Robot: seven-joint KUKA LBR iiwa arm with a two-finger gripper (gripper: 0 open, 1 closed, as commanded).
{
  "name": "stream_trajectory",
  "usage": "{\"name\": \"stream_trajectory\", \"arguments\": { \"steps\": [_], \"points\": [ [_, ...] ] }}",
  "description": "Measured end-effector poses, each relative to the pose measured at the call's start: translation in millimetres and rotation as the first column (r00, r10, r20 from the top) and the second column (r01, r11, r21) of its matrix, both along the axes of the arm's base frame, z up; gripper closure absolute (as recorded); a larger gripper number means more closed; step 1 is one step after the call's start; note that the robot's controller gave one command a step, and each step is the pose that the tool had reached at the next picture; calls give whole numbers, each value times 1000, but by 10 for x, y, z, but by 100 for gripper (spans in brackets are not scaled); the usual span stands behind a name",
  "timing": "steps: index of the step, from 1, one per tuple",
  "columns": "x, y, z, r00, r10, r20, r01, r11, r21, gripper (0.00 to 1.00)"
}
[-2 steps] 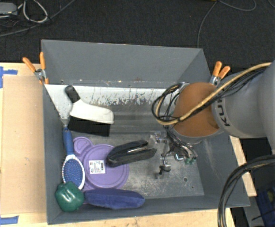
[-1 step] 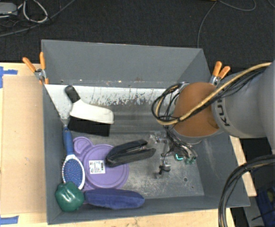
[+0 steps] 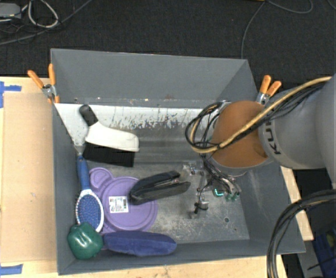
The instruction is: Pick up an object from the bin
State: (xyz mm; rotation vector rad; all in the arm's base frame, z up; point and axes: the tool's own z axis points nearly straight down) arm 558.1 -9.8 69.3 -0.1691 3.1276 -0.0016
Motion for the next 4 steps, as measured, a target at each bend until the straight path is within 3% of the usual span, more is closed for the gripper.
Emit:
{"name": "stream_trajectory", "arguments": {
  "steps": [1, 2, 3, 4],
  "points": [
    [0, 1, 0, 1000, 0, 0, 0, 1000, 0, 0],
    [45, 492, 567, 998, 67, -3, -67, 998, -1, 0],
    [70, 575, 654, 997, 78, 5, -78, 997, 2, 0],
    [-54, 796, 651, 980, 201, 1, -201, 980, -3, 0]
  ]
}}
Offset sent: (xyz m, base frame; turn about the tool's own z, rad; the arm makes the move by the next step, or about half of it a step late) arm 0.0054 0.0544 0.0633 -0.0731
